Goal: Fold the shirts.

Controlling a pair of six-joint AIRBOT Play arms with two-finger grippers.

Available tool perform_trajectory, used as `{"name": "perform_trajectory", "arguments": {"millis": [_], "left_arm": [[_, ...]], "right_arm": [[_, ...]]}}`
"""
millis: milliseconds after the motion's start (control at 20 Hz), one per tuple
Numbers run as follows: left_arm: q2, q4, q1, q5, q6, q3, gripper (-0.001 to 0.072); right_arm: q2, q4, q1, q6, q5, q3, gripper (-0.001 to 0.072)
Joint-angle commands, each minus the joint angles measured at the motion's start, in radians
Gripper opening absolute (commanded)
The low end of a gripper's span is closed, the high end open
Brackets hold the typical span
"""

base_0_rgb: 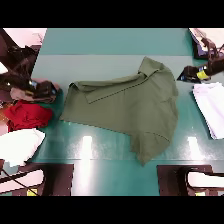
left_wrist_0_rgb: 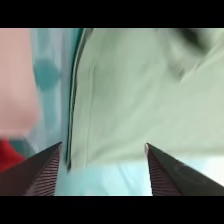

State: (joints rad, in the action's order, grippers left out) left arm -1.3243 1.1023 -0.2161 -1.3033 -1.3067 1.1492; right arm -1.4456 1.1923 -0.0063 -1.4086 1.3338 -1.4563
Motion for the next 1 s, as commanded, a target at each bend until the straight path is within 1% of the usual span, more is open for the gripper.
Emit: {"name": "perform_trajectory", "arguments": {"millis": [0,50,100,150,200,550,800,950], "left_arm": [[0.005,0.004,-0.024,-0.002,0.051,-0.162,0.0613],[0.005,0.012,-0.024,0.016,0.051,-0.182,0.0613],[0.005,0.013,-0.024,0.03,0.051,-0.192,0.0613],[0.005,0.011,-0.024,0.038,0.051,-0.195,0.0613],[0.005,0.011,-0.024,0.041,0.051,-0.195,0.0613],[0.005,0.008,-0.023,0.088,0.05,-0.248,0.0612],[0.005,-0.019,-0.021,0.115,0.051,-0.269,0.0611],[0.005,-0.019,0.033,0.144,0.051,-0.271,0.0612]], "right_arm": [[0.102,-0.04,-0.008,0.009,0.0,0.184,0.0402],[0.122,-0.055,-0.008,0.016,-0.009,0.218,0.0401],[0.139,-0.064,-0.008,0.016,-0.02,0.243,0.0377],[0.155,-0.076,-0.008,0.016,-0.027,0.266,0.0323],[0.169,-0.077,-0.007,0.016,-0.039,0.283,0.0312],[0.224,-0.076,-0.006,0.015,-0.053,0.303,0.0312],[0.227,-0.077,-0.006,0.014,-0.055,0.303,0.0312],[0.227,-0.077,-0.006,0.014,-0.055,0.303,0.0313]]}}
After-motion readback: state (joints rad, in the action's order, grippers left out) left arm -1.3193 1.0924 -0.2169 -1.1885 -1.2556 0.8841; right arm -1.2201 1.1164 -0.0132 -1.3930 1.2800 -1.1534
